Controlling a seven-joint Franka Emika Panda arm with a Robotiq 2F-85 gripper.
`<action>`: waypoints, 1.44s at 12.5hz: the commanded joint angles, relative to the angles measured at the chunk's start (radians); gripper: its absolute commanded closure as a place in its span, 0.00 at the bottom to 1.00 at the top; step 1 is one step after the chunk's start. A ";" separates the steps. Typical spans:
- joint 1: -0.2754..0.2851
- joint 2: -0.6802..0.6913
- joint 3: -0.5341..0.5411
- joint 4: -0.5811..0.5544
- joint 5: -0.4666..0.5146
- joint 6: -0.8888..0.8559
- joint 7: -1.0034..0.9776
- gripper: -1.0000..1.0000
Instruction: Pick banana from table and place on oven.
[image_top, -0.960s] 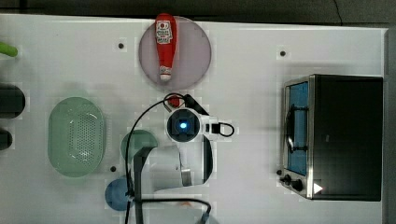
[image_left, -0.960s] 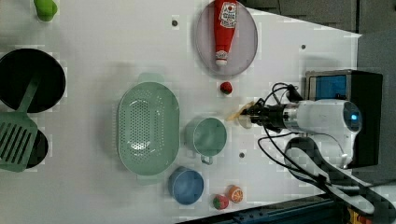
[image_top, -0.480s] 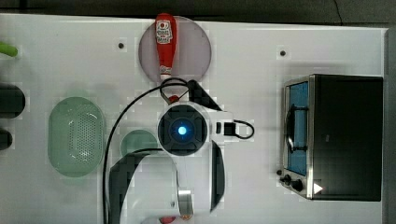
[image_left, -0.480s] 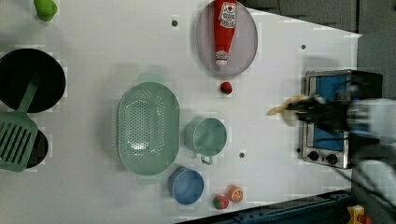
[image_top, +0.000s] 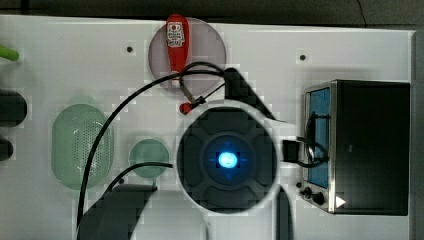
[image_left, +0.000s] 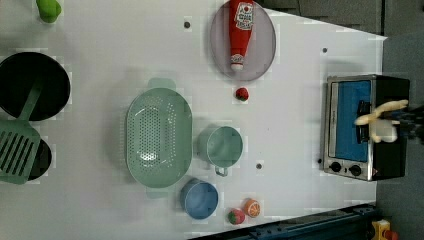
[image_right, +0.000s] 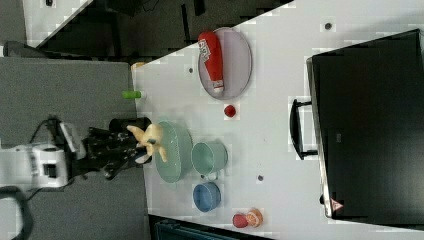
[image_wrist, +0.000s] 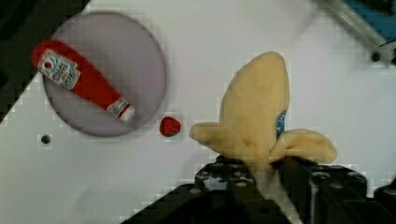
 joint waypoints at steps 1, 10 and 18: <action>-0.015 0.056 -0.075 0.073 -0.002 -0.075 -0.066 0.75; -0.040 0.271 -0.471 0.178 -0.002 0.033 -0.705 0.75; -0.065 0.471 -0.680 0.177 0.031 0.245 -0.990 0.62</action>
